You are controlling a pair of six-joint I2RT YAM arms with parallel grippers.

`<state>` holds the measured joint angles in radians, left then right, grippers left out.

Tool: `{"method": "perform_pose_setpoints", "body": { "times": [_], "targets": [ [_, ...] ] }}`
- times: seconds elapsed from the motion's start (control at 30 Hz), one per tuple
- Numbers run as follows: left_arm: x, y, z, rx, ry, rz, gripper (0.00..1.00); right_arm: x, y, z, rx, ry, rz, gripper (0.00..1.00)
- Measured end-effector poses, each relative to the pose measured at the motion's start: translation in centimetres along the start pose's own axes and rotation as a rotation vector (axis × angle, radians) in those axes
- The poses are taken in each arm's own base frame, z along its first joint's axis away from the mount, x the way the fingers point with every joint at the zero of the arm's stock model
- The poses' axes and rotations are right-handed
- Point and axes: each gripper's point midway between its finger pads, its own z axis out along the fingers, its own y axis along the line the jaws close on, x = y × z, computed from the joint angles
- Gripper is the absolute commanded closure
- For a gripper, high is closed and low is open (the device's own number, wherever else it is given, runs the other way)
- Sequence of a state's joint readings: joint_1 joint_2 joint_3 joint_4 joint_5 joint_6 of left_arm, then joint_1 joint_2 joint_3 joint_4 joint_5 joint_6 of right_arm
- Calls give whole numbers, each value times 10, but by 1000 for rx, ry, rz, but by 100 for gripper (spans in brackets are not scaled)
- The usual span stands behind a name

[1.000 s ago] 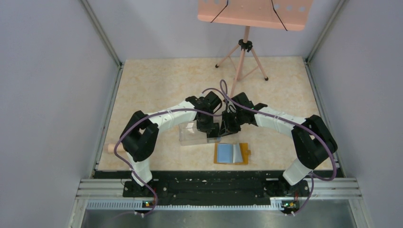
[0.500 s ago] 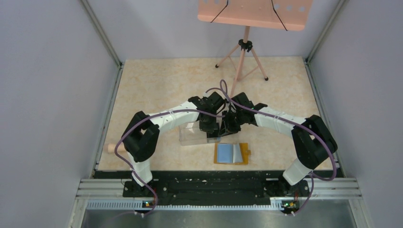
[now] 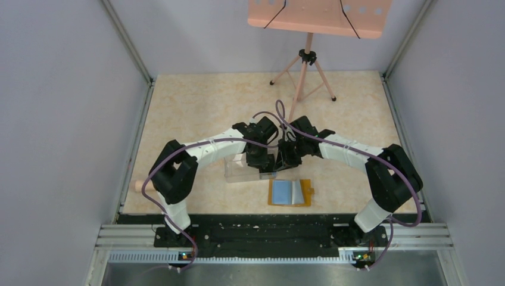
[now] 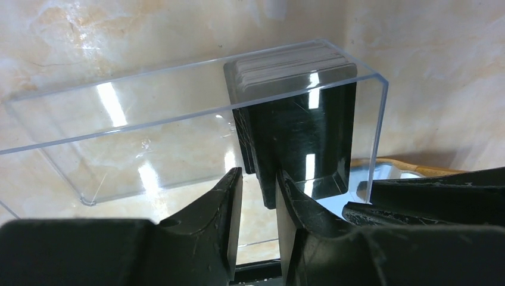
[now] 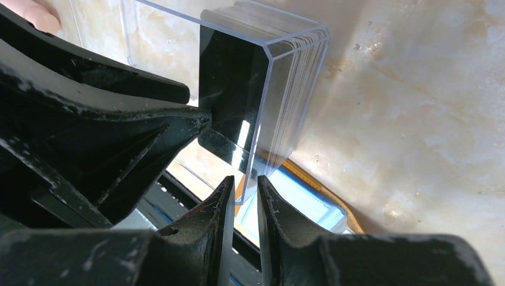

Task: Put the credit cards into the card holder
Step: Pick up the credit card from the storage box.

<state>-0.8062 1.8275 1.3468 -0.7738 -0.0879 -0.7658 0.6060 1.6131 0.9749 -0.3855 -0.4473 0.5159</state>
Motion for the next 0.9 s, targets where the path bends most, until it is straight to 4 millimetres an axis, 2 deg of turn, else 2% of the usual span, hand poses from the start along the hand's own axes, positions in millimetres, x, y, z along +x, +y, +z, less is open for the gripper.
{"method": "perform_pose_setpoints", "body": {
  "times": [0.13,0.3,0.9],
  "targets": [
    [0,0,0,30,8,-28,76,0,0,0,0,0,0,80],
    [0,-5,1,58,14,-34,100,0,0,0,0,0,0,80],
    [-2,-4,-2,54,7,-37,100,0,0,0,0,0,0,80]
  ]
}}
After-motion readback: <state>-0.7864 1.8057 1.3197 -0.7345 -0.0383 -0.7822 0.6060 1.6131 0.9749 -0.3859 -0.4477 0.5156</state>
